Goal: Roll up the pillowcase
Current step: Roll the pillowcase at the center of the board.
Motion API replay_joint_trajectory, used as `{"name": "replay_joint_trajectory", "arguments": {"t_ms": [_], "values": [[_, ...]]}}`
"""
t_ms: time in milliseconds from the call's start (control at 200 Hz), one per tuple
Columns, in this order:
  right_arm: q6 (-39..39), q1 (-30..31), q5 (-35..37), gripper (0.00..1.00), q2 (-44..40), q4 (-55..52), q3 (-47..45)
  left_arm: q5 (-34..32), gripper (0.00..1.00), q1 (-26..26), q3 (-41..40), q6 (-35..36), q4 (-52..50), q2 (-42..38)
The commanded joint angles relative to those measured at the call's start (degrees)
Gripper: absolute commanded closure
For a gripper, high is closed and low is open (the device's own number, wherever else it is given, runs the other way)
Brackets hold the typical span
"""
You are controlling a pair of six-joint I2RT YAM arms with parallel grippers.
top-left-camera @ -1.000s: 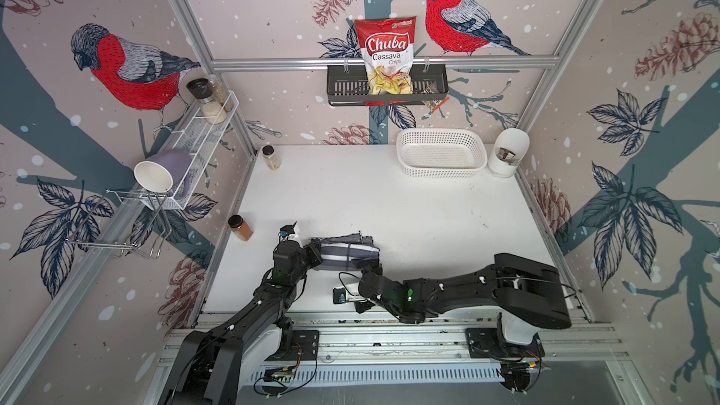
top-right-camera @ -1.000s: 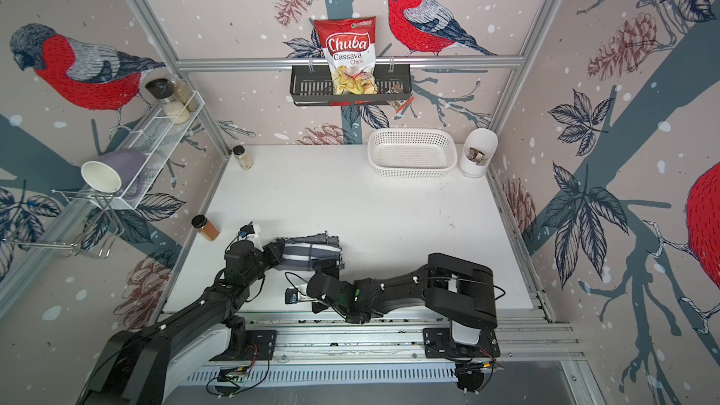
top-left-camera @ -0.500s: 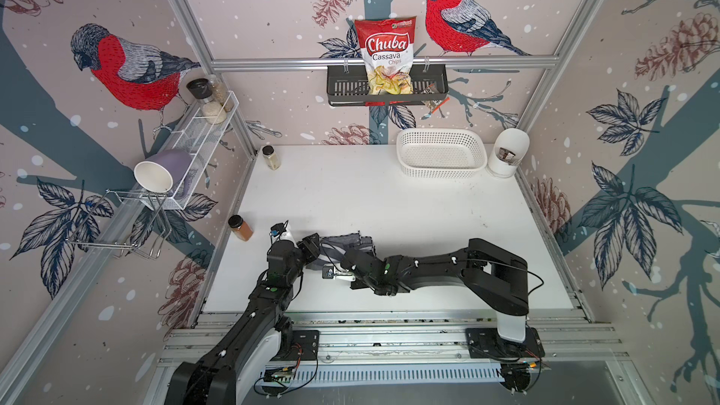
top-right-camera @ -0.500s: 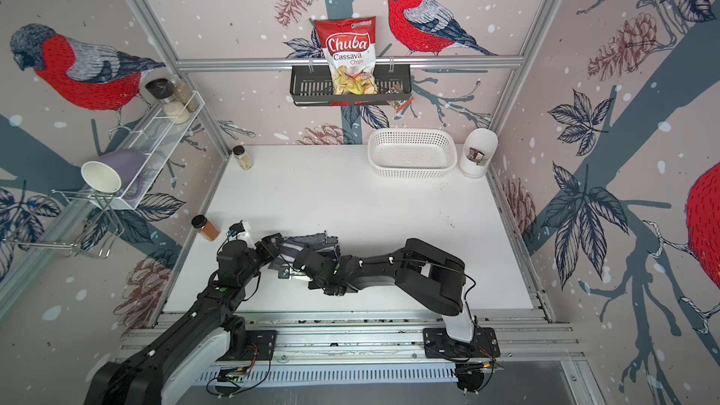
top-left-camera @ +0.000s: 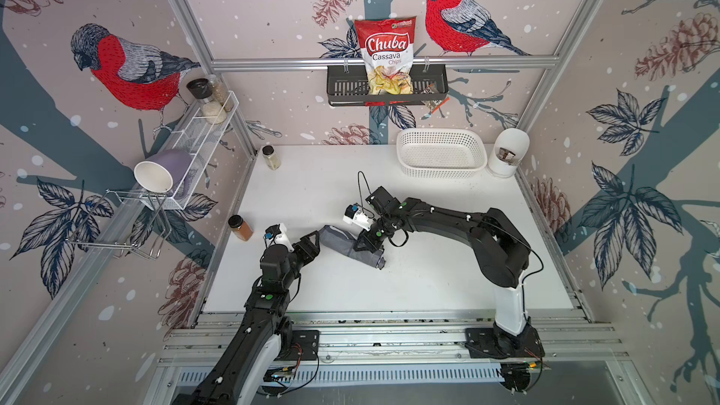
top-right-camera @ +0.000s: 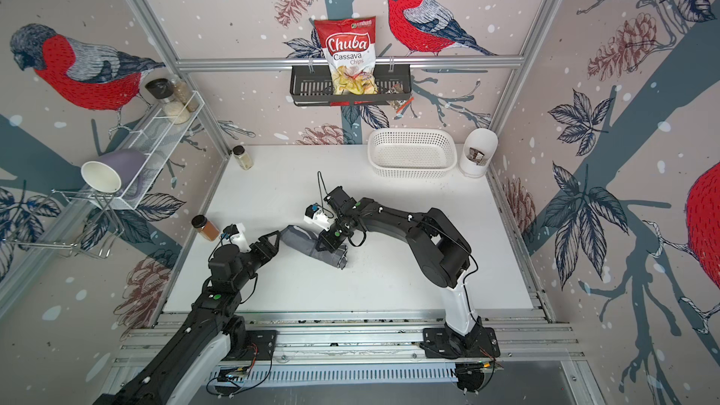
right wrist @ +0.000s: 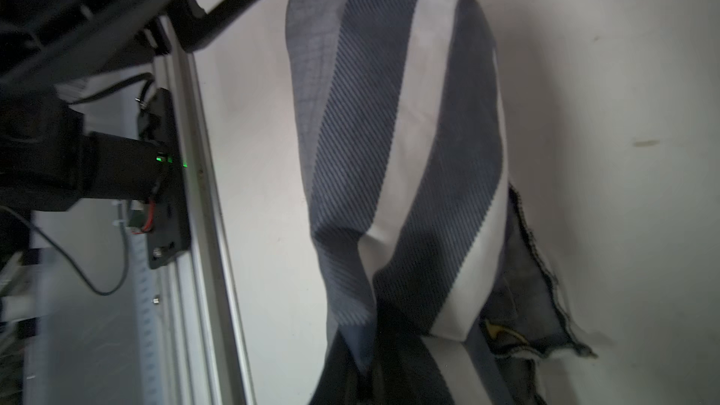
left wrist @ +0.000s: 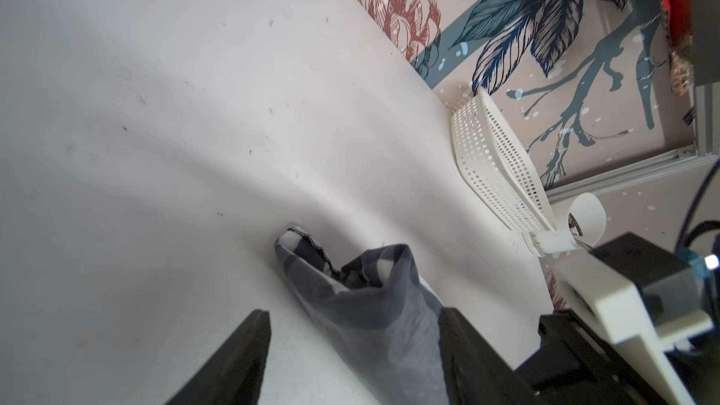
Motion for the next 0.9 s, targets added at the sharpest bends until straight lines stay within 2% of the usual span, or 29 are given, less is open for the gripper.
{"name": "replay_joint_trajectory", "arguments": {"t_ms": [0, 160, 430, 525, 550, 600, 620, 655, 690, 745, 800, 895], "values": [[9.7, -1.6, -16.5, 1.0, 1.3, 2.0, 1.0, 5.0, 0.24, 0.0, 0.0, 1.5, 6.7, 3.5], [19.6, -4.8, -22.0, 1.0, 4.0, 10.0, 0.3, 6.4, 0.18, -0.7, -0.1, 1.1, 12.5, 8.4], [21.3, -6.3, -19.2, 1.0, 8.9, 10.4, 0.8, 5.2, 0.18, -1.3, -0.7, 1.4, 17.6, 16.0], [20.3, -6.2, -17.7, 1.0, 9.4, 9.8, 1.0, 4.9, 0.21, -1.5, -1.2, 1.3, 19.8, 18.3], [20.0, -6.2, -17.2, 0.93, 9.4, 9.8, 0.9, 4.9, 0.23, -1.5, -1.2, 1.4, 20.2, 18.9], [18.7, -6.1, -16.6, 0.7, 8.8, 9.8, 0.6, 4.5, 0.26, -1.4, -1.2, 1.5, 20.5, 19.9], [17.3, -6.0, -16.4, 0.6, 7.9, 10.1, 0.2, 4.4, 0.29, -1.4, -1.2, 1.6, 20.4, 20.2], [15.5, -5.7, -16.1, 0.49, 6.2, 10.9, -0.9, 4.2, 0.36, -1.5, -1.1, 1.8, 20.4, 20.7], [13.5, -5.0, -15.1, 0.42, 3.2, 12.9, -2.9, 3.9, 0.41, -1.4, -1.0, 2.0, 20.2, 21.0], [10.4, -3.9, -11.9, 0.36, -2.2, 16.3, -6.2, 3.6, 0.41, -1.4, -1.0, 2.3, 19.8, 21.1], [8.1, -2.3, -2.6, 0.32, -7.1, 18.4, -9.0, 3.1, 0.42, -1.5, -1.1, 2.5, 19.3, 21.0], [2.9, 2.2, 21.4, 0.2, -12.8, 18.6, -11.7, 2.5, 0.42, -1.4, -1.3, 2.8, 18.9, 20.6]]}}
